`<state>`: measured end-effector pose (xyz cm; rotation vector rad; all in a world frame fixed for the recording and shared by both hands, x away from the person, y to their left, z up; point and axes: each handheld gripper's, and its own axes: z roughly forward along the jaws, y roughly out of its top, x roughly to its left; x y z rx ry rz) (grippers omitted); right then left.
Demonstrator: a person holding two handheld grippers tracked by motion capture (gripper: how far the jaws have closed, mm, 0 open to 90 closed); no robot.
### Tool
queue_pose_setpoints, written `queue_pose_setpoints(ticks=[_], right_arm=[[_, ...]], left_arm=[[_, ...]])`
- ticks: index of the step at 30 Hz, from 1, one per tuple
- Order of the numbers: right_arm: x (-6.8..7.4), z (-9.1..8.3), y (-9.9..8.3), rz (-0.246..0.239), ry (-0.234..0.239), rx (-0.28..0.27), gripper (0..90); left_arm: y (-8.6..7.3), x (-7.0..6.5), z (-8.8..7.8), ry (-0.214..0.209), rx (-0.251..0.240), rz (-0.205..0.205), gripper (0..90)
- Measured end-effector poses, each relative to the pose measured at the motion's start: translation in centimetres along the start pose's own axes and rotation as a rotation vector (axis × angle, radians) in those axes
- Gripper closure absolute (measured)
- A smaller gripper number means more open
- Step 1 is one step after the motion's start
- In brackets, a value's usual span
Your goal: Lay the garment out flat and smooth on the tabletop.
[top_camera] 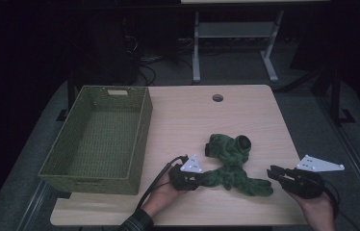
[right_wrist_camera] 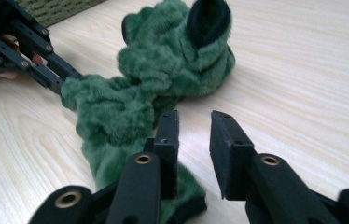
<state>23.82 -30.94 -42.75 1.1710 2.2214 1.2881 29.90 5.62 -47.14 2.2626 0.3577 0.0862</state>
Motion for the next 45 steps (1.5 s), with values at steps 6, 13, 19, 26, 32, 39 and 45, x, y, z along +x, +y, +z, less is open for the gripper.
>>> queue_pose_setpoints(ticks=[6, 13, 19, 26, 32, 39, 45], right_arm=[[0.7, 1.0, -0.2, -0.017, 0.023, 0.059, 67.3], [1.3, 1.6, -2.0, -0.001, 0.04, 0.156, 57.2], [1.6, 1.9, -3.4, 0.003, -0.005, 0.231, 60.8], [1.0, 2.0, -3.4, -0.012, -0.013, 0.245, 85.3], [0.7, 2.1, -2.4, -0.062, -0.068, 0.238, 86.7], [0.0, 3.8, -0.6, -0.098, -0.116, 0.249, 87.1], [-0.4, 5.6, -0.1, -0.121, -0.127, 0.28, 87.2]], left_arm=[[0.0, 0.0, 0.0, 0.0, 0.003, 0.0, 77.4], [0.1, 0.0, 0.0, 0.009, 0.004, -0.002, 79.9], [0.1, 0.0, -0.1, 0.011, 0.008, -0.023, 81.3], [0.1, 0.1, -0.5, 0.01, 0.004, -0.037, 83.1], [0.0, 0.4, -2.6, 0.037, -0.044, -0.081, 83.2], [-1.2, 0.1, -4.7, 0.094, -0.016, -0.141, 83.5], [-2.3, -0.4, -5.7, 0.138, 0.022, -0.173, 83.6]])
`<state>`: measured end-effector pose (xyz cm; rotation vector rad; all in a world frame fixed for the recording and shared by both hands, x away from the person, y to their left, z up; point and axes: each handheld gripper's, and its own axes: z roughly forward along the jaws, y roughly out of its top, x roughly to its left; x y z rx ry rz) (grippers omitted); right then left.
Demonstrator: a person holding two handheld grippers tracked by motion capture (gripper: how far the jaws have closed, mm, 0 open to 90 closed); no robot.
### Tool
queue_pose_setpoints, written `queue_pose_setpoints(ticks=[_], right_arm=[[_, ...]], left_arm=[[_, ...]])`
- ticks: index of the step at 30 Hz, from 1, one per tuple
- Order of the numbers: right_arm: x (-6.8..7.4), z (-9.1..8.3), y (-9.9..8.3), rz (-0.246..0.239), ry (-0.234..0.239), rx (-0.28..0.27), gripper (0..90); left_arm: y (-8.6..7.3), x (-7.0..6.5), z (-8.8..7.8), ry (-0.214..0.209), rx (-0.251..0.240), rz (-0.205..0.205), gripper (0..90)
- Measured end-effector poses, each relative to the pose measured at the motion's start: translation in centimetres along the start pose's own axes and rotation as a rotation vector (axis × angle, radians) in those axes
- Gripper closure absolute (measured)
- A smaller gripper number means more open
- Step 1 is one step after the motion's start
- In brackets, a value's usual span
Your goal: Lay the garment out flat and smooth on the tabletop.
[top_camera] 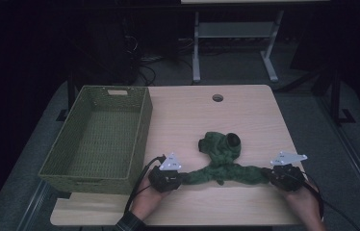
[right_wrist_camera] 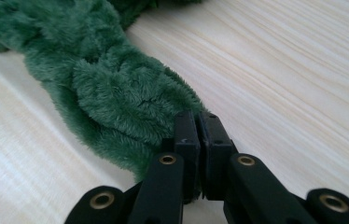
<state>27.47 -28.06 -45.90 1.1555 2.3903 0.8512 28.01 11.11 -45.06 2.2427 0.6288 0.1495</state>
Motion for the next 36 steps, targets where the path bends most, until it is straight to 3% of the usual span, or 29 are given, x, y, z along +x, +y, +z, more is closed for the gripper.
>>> queue_pose_setpoints(ticks=[2, 6, 7, 9, 11, 14, 19, 25, 36], right_arm=[[0.0, 0.5, 0.3, 0.004, 0.02, 0.005, 87.1], [0.1, 0.5, 0.2, 0.018, 0.045, -0.006, 85.9], [0.1, 0.4, 0.1, 0.026, 0.078, -0.024, 82.9], [0.2, 0.3, 0.1, 0.031, 0.084, -0.033, 80.7], [0.4, -0.3, 0.4, 0.038, 0.108, -0.066, 70.6], [0.2, -1.1, 0.8, 0.048, 0.132, -0.108, 62.8], [0.4, -1.9, 2.2, 0.039, 0.142, -0.158, 60.9], [0.8, -1.4, 4.8, 0.022, 0.168, -0.19, 62.0], [1.8, 0.8, 10.0, -0.041, 0.202, -0.204, 65.2]], left_arm=[[-0.6, -0.1, 0.0, 0.002, 0.024, -0.021, 83.5], [-0.8, 0.0, 0.6, -0.018, 0.032, -0.021, 82.7], [-0.8, 0.0, 0.7, -0.019, 0.027, -0.023, 80.5], [-0.5, -0.1, 0.6, -0.03, 0.026, -0.009, 76.2], [-0.2, -0.2, 0.1, -0.026, 0.005, -0.005, 69.0], [0.1, 0.1, -0.4, -0.03, -0.023, -0.023, 56.9], [1.2, 0.5, -0.7, -0.011, -0.047, -0.012, 51.4], [3.2, 2.6, 0.4, 0.022, -0.074, -0.038, 50.8], [5.2, 6.1, 3.3, 0.056, -0.062, -0.066, 50.0]])
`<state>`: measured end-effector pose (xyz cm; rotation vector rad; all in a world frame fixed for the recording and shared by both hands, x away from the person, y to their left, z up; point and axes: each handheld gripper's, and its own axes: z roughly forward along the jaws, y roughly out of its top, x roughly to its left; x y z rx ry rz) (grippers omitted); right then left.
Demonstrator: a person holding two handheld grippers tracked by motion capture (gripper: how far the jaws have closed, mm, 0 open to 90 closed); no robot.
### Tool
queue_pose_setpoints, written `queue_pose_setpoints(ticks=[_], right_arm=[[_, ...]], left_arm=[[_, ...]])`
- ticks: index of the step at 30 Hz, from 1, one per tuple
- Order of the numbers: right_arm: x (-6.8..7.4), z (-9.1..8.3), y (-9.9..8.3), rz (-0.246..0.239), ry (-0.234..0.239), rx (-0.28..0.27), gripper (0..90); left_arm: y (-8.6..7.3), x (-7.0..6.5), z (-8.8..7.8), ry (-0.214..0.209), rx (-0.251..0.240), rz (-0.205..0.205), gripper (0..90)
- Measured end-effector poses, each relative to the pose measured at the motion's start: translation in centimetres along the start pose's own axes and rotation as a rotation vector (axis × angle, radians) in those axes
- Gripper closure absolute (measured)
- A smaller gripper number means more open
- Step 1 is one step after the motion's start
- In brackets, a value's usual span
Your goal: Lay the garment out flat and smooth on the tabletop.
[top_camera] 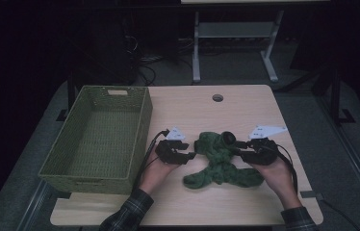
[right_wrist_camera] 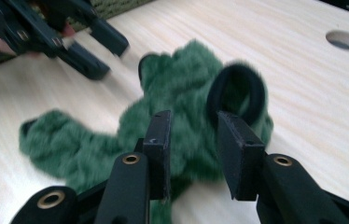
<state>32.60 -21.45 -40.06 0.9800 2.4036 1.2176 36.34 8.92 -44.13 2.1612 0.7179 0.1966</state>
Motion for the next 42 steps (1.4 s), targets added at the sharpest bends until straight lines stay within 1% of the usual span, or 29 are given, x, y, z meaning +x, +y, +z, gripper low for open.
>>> queue_pose_setpoints(ticks=[1, 2, 4, 5, 7, 8, 9, 12, 13, 14, 15, 16, 17, 18, 20, 22, 25, 27, 30, 31, 32, 33, 35, 37, 38, 39, 40, 41, 42], right_arm=[[0.0, 0.3, 0.3, -0.004, 0.0, -0.005, 65.2], [-0.1, 0.7, 0.7, 0.0, 0.002, 0.001, 65.2], [-0.2, 1.3, 1.2, -0.004, -0.003, 0.01, 65.2], [-0.3, 1.7, 1.4, -0.001, -0.004, 0.008, 65.2], [-0.4, 2.3, 1.5, 0.007, -0.009, 0.021, 65.2], [-0.4, 2.3, 1.5, 0.007, -0.009, 0.021, 65.2], [-0.6, 2.9, 1.5, 0.008, -0.026, 0.045, 65.2], [-0.9, 3.3, 1.2, 0.028, -0.033, 0.05, 68.8], [-1.1, 3.4, 1.1, 0.03, -0.035, 0.053, 72.2], [-1.1, 3.4, 1.1, 0.03, -0.035, 0.053, 72.2], [-1.2, 3.5, 0.9, 0.033, -0.038, 0.053, 73.3], [-1.3, 3.7, 0.8, 0.039, -0.04, 0.067, 72.7], [-1.5, 3.9, 0.6, 0.047, -0.041, 0.073, 71.9], [-1.6, 4.0, 0.5, 0.048, -0.041, 0.071, 70.7], [-1.6, 4.1, 0.5, 0.054, -0.039, 0.076, 70.1], [-1.6, 4.7, 0.4, 0.054, -0.036, 0.08, 78.3], [-1.7, 4.9, 0.3, 0.051, -0.031, 0.089, 89.8], [-1.6, 4.7, 0.3, 0.056, -0.027, 0.085, 90.0], [-1.8, 4.1, 0.2, 0.046, -0.035, 0.072, 89.9], [-1.8, 3.9, 0.1, 0.048, -0.039, 0.059, 87.6], [-1.8, 3.9, 0.1, 0.048, -0.039, 0.059, 87.6], [-1.7, 3.5, 0.2, 0.04, -0.051, 0.04, 76.3], [-1.4, 3.4, 0.5, 0.025, -0.047, 0.022, 72.0], [-1.2, 3.8, 1.0, 0.012, -0.041, 0.033, 68.7], [-1.2, 3.8, 1.0, 0.012, -0.041, 0.033, 68.7], [-1.0, 4.7, 1.2, 0.01, -0.057, 0.043, 67.2], [-1.0, 4.7, 1.2, 0.01, -0.057, 0.043, 67.2], [-1.2, 5.6, 1.0, 0.014, -0.057, 0.068, 70.8], [-1.2, 5.9, 0.9, 0.024, -0.057, 0.083, 77.2]], left_arm=[[0.0, 0.2, 0.3, -0.003, 0.004, 0.003, 49.9], [0.0, 0.3, 0.6, -0.006, -0.003, -0.006, 50.0], [0.0, 0.6, 1.3, -0.012, 0.014, -0.007, 50.1], [-0.1, 0.6, 1.6, -0.015, 0.011, -0.017, 50.4], [-0.1, 0.8, 2.1, -0.023, 0.014, -0.017, 50.9], [-0.1, 0.8, 2.1, -0.023, 0.014, -0.017, 51.7], [-0.1, 0.8, 2.4, -0.029, 0.002, -0.033, 53.0], [0.2, 1.0, 2.9, -0.038, 0.012, -0.023, 60.9], [0.3, 1.1, 3.1, -0.044, 0.013, -0.02, 64.5], [0.3, 1.1, 3.1, -0.044, 0.013, -0.02, 69.0], [0.4, 1.1, 3.2, -0.052, 0.015, -0.015, 69.0], [0.5, 1.1, 3.4, -0.055, 0.016, -0.015, 71.5], [0.6, 1.1, 3.5, -0.066, 0.021, -0.013, 78.1], [0.6, 1.0, 3.5, -0.07, 0.032, -0.01, 79.0], [0.6, 0.9, 3.6, -0.074, 0.03, -0.012, 80.6], [0.6, 0.9, 3.4, -0.078, 0.032, -0.008, 81.8], [0.8, 0.8, 3.0, -0.081, 0.021, -0.004, 83.3], [0.9, 0.7, 2.7, -0.08, 0.015, 0.002, 83.8], [1.0, 0.6, 2.3, -0.082, 0.008, 0.0, 84.1], [1.0, 0.6, 2.3, -0.082, 0.008, 0.0, 84.1], [1.0, 0.5, 2.2, -0.081, 0.009, 0.007, 84.1], [1.0, 0.4, 2.2, -0.084, 0.007, 0.009, 84.1], [1.1, 0.3, 2.1, -0.089, 0.008, 0.019, 84.2], [1.1, 0.2, 2.1, -0.089, 0.005, 0.019, 84.4], [1.1, 0.2, 2.0, -0.093, 0.004, 0.025, 84.4], [1.2, 0.2, 2.0, -0.093, 0.003, 0.027, 84.7], [1.2, 0.1, 1.9, -0.092, 0.002, 0.026, 84.7], [1.2, 0.1, 1.9, -0.091, -0.003, 0.022, 84.8], [1.1, 0.1, 1.8, -0.092, -0.003, 0.022, 85.1]])
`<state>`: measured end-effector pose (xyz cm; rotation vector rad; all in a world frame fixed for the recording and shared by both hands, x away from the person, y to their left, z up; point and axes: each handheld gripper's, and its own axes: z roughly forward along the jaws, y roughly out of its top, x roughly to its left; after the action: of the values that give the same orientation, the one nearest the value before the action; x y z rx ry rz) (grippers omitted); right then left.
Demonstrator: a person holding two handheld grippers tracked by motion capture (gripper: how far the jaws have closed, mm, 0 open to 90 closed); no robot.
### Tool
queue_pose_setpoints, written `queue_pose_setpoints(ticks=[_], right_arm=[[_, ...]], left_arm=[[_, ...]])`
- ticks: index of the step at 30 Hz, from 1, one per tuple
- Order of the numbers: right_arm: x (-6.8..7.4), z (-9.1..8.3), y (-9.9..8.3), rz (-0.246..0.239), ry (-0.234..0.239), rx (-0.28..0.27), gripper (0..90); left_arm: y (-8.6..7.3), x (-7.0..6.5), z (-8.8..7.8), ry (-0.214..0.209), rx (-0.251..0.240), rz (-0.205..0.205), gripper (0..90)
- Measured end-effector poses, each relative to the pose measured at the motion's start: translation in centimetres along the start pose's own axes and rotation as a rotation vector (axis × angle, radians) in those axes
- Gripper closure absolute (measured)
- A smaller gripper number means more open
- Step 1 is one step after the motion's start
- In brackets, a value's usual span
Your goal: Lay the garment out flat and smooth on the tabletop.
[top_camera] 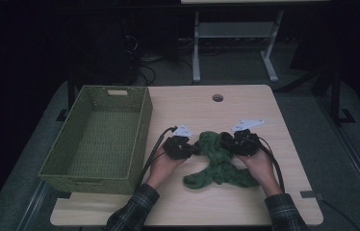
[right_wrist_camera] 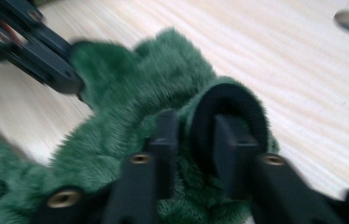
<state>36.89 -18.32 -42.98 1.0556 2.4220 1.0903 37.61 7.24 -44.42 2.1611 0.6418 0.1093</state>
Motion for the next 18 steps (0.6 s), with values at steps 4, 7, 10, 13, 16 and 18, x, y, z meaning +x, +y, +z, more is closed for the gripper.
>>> queue_pose_setpoints(ticks=[4, 7, 10, 13, 16, 18], right_arm=[[-0.3, 0.1, -0.2, 0.003, 0.004, 0.005, 84.6], [-0.8, -2.1, -0.2, 0.003, -0.02, -0.057, 85.7], [-1.8, -4.3, -0.7, 0.025, -0.025, -0.097, 86.0], [-2.5, -5.8, -1.9, 0.05, -0.02, -0.098, 86.4], [-2.9, -6.3, -3.7, 0.093, 0.013, -0.083, 86.8], [-2.9, -5.9, -5.0, 0.126, 0.038, -0.049, 86.9]], left_arm=[[0.0, 0.1, -0.1, 0.006, -0.002, -0.006, 85.5], [0.1, 0.2, -0.6, 0.026, -0.013, -0.004, 85.9], [0.3, 0.3, -1.8, 0.06, -0.038, -0.02, 85.9], [0.3, -0.1, -2.5, 0.067, -0.032, -0.012, 86.0], [-0.2, -0.6, -2.3, 0.058, -0.002, -0.005, 86.1], [-0.4, -0.8, -2.0, 0.055, 0.015, -0.01, 86.1]])
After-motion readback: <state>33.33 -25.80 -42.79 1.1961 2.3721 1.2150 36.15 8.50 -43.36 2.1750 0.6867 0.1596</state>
